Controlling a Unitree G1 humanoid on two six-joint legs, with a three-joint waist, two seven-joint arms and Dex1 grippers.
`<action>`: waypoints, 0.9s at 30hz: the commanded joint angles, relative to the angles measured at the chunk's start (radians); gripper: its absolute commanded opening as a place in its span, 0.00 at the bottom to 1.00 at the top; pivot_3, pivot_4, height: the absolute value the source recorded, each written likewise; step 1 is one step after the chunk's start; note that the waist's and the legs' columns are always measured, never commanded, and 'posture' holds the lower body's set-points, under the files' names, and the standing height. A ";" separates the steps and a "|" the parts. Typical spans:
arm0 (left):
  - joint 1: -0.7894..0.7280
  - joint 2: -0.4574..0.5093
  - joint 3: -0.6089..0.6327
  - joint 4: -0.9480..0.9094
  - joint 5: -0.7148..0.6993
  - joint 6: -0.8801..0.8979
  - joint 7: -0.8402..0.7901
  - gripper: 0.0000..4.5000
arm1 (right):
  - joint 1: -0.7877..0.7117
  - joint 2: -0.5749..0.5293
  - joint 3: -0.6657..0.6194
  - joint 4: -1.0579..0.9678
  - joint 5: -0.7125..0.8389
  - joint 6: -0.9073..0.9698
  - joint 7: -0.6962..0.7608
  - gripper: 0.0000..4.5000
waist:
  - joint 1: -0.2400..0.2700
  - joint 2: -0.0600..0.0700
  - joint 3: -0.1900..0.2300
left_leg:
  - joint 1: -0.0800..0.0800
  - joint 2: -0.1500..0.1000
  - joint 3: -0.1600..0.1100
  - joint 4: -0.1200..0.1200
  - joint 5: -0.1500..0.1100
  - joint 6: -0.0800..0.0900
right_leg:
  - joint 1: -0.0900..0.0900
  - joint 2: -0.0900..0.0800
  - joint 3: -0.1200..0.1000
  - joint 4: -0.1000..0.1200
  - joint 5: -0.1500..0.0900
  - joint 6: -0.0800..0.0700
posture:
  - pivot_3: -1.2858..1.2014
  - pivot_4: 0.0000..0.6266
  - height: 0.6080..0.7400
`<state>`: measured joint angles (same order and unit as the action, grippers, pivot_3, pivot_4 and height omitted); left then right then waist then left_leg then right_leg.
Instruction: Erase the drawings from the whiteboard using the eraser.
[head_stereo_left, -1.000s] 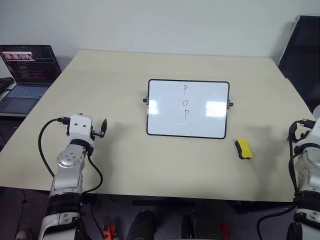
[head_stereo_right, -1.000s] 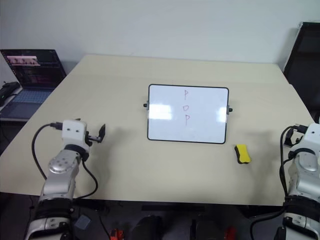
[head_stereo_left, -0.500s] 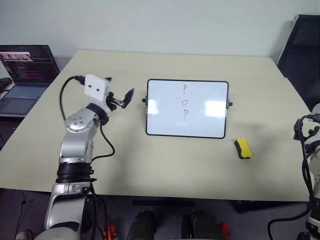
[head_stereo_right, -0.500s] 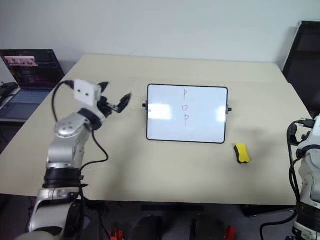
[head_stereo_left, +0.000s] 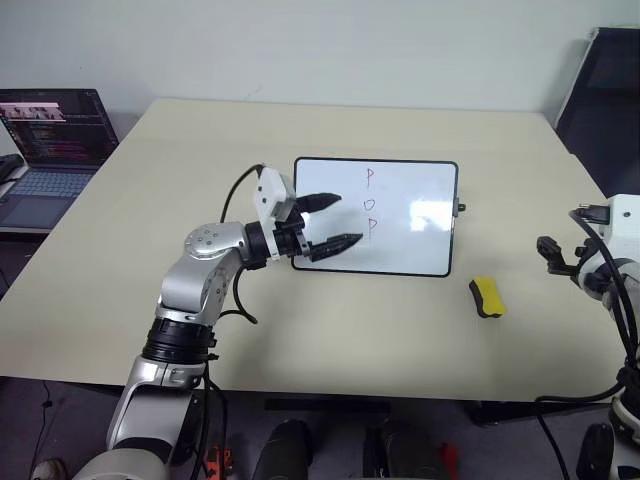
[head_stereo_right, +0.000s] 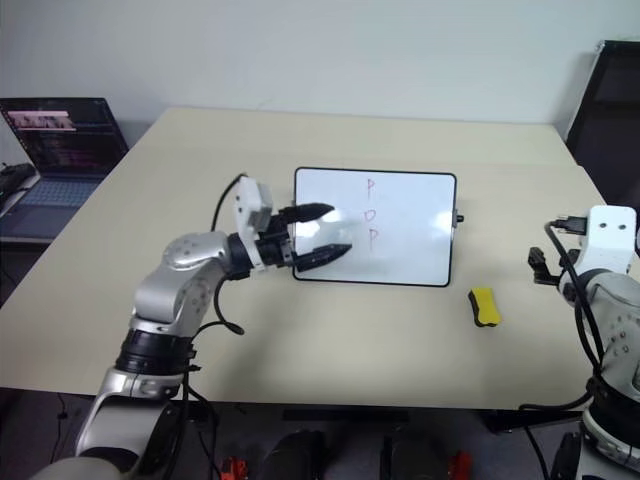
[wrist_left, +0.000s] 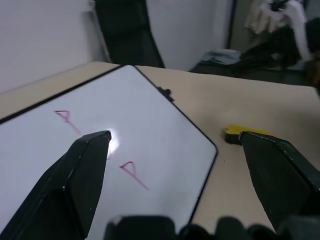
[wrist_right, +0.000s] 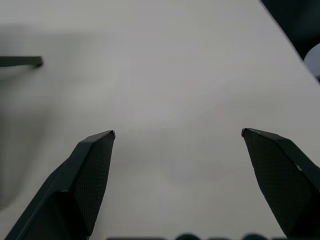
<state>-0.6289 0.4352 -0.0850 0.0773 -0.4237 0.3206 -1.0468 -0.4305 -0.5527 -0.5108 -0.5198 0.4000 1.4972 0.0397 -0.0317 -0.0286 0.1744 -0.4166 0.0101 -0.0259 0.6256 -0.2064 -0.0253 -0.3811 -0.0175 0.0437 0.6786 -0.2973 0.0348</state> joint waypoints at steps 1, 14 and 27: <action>-0.011 0.006 -0.022 0.004 0.000 -0.043 -0.078 1.00 | -0.042 0.002 0.016 -0.067 0.024 0.112 0.027 0.99 | 0.000 0.000 0.000 | 0.000 0.000 0.000 0.000 0.000 0.000 | 0.000 0.000 0.000 0.000 0.000 0.000 | 0.52 0.24 1.00; 0.068 -0.011 -0.086 0.105 0.092 -0.260 -0.207 1.00 | 0.030 -0.038 0.077 -0.079 0.223 0.117 -0.005 0.99 | 0.000 0.000 0.000 | -0.002 0.000 0.000 0.000 0.000 0.001 | -0.003 0.000 0.001 0.000 0.000 0.000 | 0.52 0.24 1.00; 0.109 -0.063 -0.088 0.121 0.136 -0.372 -0.168 1.00 | 0.104 0.017 0.083 -0.033 0.231 0.117 -0.090 0.99 | 0.000 0.000 0.000 | -0.004 0.000 0.000 0.001 0.000 0.001 | -0.004 0.000 0.000 0.000 0.000 0.000 | 0.52 0.24 1.00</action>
<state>-0.5196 0.3710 -0.1705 0.2336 -0.2850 -0.0317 -1.2113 -0.3268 -0.5402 -0.4245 -0.5447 0.6384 1.6068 -0.0453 -0.0318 -0.0287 0.1744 -0.4210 0.0103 -0.0262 0.6265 -0.2067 -0.0247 -0.3854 -0.0174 0.0441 0.6791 -0.2973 0.0351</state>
